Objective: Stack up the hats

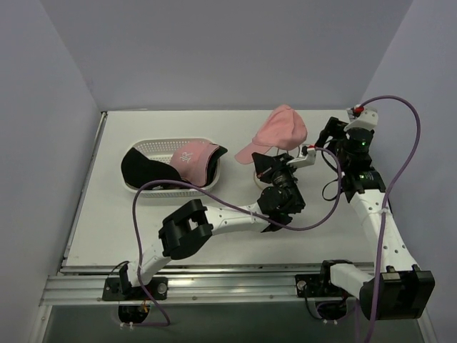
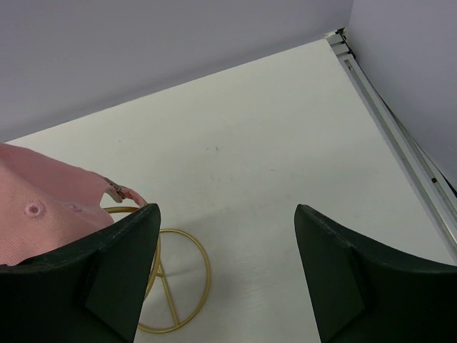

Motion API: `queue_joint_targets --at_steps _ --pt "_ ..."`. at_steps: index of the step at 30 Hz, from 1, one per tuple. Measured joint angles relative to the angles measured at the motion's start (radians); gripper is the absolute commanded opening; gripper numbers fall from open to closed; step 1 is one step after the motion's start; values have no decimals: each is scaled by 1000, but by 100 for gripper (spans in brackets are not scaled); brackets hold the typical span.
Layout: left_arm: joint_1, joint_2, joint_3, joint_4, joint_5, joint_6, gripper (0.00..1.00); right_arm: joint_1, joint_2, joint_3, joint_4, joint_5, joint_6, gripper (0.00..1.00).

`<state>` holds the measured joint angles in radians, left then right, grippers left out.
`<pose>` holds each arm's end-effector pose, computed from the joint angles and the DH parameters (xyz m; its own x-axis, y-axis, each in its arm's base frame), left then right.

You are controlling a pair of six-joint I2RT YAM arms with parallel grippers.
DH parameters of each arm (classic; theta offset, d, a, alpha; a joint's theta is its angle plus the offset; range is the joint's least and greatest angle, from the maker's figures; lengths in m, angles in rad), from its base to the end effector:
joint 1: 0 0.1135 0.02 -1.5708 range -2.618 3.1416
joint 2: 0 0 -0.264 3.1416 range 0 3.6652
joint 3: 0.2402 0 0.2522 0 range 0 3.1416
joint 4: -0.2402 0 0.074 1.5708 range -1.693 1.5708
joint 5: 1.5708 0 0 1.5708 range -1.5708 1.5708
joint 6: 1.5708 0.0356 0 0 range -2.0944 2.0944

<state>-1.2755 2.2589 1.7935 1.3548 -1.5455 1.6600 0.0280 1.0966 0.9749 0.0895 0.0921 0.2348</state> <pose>0.1739 -0.4495 0.3193 -0.1786 0.6736 -0.7172 -0.2110 0.6858 0.6965 0.2593 0.0040 0.3747 -0.0164 0.2313 -0.9727 0.0697 0.9708 0.2297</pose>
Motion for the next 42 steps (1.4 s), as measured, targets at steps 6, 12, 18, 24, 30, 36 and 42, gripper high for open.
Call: queue_joint_targets --at_steps 6,12,18,24,30,36,42 --pt "-1 11 -35 14 14 -16 2 -2 0 -13 -6 -3 7 72" --pt "-11 10 -71 22 23 -40 2 -13 12 -18 -18 -5 17 73" --pt "-36 10 -109 33 32 -49 2 -24 13 -18 -33 -14 27 73" --pt "-63 5 -185 45 50 -87 2 -26 14 -18 -42 -22 27 73" --pt "-72 21 -196 28 61 -87 2 -26 20 -18 -48 -27 27 74" --pt "-58 49 -200 14 61 -106 2 -26 20 -18 -50 -27 27 74" --pt "-48 54 -228 7 54 -140 22 -26 23 -18 -49 -27 27 74"
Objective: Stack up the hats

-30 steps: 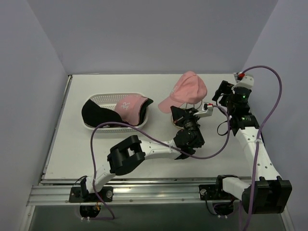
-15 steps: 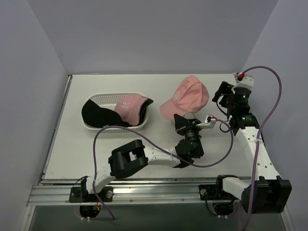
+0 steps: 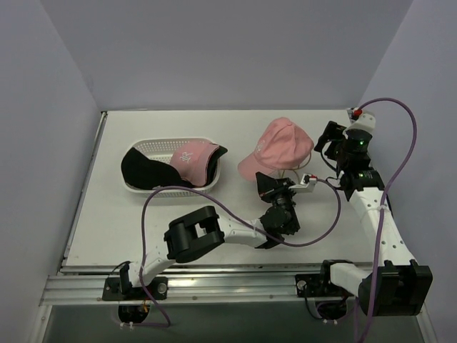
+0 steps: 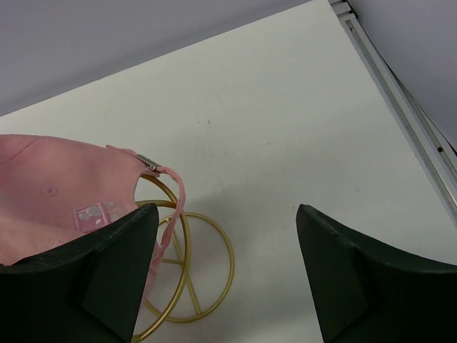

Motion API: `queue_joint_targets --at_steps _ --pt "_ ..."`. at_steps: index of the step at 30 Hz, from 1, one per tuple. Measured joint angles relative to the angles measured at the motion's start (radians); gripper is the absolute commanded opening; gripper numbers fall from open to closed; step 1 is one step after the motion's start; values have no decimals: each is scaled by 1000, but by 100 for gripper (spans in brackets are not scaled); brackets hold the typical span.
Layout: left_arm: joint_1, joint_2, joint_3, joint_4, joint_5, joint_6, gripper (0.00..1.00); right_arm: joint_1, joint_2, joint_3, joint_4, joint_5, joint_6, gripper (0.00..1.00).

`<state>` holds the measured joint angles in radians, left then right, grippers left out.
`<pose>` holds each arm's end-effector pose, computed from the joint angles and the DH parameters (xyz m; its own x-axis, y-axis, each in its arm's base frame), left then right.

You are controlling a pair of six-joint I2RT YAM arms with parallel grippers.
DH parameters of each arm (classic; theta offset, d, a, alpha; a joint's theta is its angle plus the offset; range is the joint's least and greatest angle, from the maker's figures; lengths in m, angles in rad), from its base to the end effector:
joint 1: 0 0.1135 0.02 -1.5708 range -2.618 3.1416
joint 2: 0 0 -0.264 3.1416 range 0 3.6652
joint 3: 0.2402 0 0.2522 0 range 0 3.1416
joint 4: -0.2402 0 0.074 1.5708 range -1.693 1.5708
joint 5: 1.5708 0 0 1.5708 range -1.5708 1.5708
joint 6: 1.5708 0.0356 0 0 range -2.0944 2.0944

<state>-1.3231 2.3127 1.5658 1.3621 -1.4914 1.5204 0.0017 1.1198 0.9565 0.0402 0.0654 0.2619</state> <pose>0.1525 -0.4582 0.2301 -0.1154 0.7795 -0.6157 -0.1475 0.5995 0.7866 0.2651 -0.0019 0.3570 -0.1022 0.2582 -0.9607 0.0928 0.9640 0.2492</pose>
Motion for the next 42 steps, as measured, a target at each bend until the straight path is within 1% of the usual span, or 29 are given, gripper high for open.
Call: queue_joint_targets --at_steps 2,7,8,10,11,13,16,19,23,30,36,37,40,42 --pt "-5 9 0 0 0 -10 25 0 3 0 0 0 0 74" --pt "-17 44 0 -13 0 -16 25 0 6 0 0 0 0 75" --pt "-18 47 0 -17 0 -16 26 0 6 0 0 0 0 74" --pt "-18 48 0 -19 0 -13 41 0 8 0 0 0 0 75" --pt "-18 48 -1 -20 0 -13 45 0 9 0 0 0 0 75" --pt "-18 48 -10 -21 0 -14 53 0 11 0 0 0 0 75" --pt "-19 48 -32 -27 -1 -14 60 0 14 0 0 0 0 75" --pt "-20 48 -37 -32 0 -13 62 0 21 1 0 -2 0 75" --pt "-25 48 -37 -34 0 -8 67 -6 23 1 0 -4 0 75" --pt "-47 45 -40 -35 0 5 74 -16 24 1 -1 -5 0 76" --pt "-64 -3 -39 -42 -2 40 80 -27 30 18 -7 -18 2 76" --pt "-70 -11 -32 -42 -2 52 82 -29 31 19 -7 -19 2 77" --pt "-98 -40 -21 -42 -2 73 84 -34 34 19 -7 -25 3 77" --pt "-122 -60 -21 -41 -2 84 88 -34 38 19 -8 -29 3 77"
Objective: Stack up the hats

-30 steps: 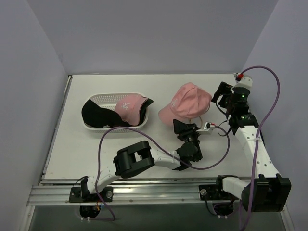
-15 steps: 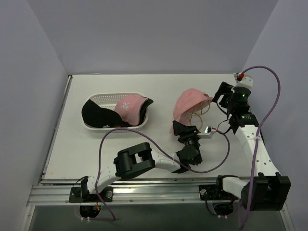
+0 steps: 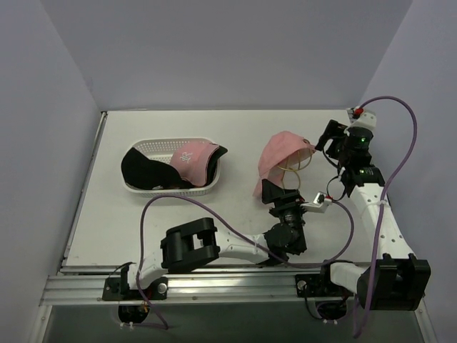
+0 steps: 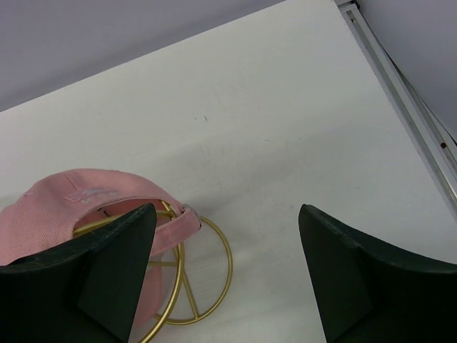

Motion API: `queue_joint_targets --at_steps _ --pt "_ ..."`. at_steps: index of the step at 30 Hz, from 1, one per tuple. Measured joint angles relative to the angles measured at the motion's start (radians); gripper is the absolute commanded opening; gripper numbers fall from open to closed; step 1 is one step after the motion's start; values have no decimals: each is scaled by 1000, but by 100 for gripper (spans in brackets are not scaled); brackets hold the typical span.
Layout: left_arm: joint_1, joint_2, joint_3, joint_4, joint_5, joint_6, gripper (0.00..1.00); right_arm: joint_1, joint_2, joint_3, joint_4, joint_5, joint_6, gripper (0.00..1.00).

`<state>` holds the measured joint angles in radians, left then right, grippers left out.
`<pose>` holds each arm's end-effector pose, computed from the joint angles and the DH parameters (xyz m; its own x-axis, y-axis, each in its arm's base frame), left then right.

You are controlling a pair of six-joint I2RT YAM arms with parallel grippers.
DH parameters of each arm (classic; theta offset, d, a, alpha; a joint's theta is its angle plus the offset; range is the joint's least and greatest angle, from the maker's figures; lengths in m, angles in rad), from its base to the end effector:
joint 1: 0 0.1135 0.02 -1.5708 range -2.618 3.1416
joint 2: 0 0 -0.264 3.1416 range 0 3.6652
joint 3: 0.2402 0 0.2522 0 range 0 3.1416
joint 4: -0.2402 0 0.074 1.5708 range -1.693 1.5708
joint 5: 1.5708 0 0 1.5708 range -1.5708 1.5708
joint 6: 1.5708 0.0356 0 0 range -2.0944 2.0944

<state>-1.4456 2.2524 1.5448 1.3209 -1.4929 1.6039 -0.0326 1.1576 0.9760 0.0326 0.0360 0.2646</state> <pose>0.0944 -0.4661 0.2491 -0.0270 0.8371 -0.5464 -0.0710 0.5437 0.8363 0.2739 -0.0102 0.3538 -0.1254 0.2656 -0.9559 0.1046 0.9617 0.2535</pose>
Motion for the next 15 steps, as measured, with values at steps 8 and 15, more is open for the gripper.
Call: queue_joint_targets --at_steps 8,15 --pt "-67 -153 -116 -8 0 26 95 -1 12 0 1 -16 0 78" --pt "-67 -354 -208 -2 0 63 97 -23 21 9 -6 -19 5 78"
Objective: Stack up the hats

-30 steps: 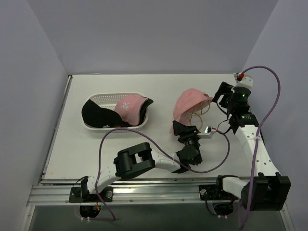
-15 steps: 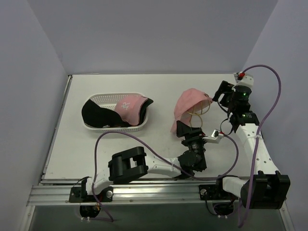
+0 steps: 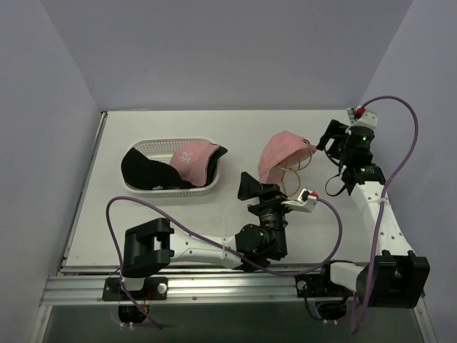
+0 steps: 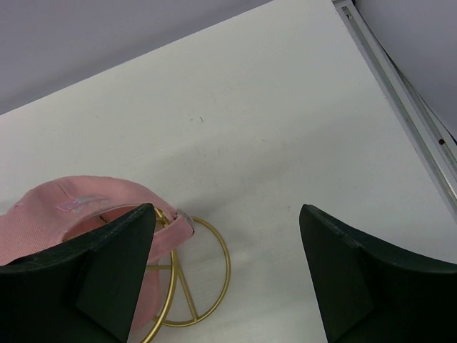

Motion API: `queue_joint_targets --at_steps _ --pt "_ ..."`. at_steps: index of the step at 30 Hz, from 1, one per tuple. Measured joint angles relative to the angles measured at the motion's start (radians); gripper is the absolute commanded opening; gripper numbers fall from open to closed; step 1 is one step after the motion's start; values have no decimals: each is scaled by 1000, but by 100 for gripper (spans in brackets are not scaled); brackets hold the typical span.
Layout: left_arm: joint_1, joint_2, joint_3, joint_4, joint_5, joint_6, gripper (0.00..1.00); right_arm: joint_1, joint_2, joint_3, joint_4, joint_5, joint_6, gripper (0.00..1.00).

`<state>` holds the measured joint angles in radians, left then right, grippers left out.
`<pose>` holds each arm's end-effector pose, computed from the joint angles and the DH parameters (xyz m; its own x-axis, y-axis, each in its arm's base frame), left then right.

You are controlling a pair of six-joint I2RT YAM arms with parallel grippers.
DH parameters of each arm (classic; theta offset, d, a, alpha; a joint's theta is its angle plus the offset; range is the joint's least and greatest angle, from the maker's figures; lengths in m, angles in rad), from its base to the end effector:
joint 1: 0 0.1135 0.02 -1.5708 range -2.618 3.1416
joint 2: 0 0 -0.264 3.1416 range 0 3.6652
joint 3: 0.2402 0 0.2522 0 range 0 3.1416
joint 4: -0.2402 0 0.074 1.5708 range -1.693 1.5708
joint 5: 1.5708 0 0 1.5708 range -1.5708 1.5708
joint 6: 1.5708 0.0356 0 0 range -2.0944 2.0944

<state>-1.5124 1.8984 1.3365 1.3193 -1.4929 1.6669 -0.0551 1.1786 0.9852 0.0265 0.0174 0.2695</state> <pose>0.0588 -0.3972 0.3365 0.0314 0.7902 -0.6121 -0.0433 0.6129 0.7890 0.2786 -0.0160 0.3510 -0.1407 0.2744 -0.9513 0.1138 0.9589 0.2598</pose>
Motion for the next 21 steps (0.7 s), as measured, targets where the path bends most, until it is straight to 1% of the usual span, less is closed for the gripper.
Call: queue_joint_targets --at_steps 3,5,8,13,16,17,21 --pt "-1 -43 -10 2 0 45 97 -12 16 33 -9 -16 12 78" --pt "-1 -62 -10 0 0 67 94 -19 29 55 -9 -32 21 78" --pt "-1 -85 -7 0 0 77 94 -25 37 71 -9 -54 32 78" --pt "0 -90 61 0 -5 70 94 -31 44 74 -10 -84 45 78" --pt "0 -89 186 -10 -14 80 94 -31 44 74 -11 -98 45 78" --pt "0 -88 249 -14 -15 89 94 -31 44 74 -11 -106 45 78" --pt "0 -82 535 -6 -13 204 94 -31 44 74 -11 -137 45 78"
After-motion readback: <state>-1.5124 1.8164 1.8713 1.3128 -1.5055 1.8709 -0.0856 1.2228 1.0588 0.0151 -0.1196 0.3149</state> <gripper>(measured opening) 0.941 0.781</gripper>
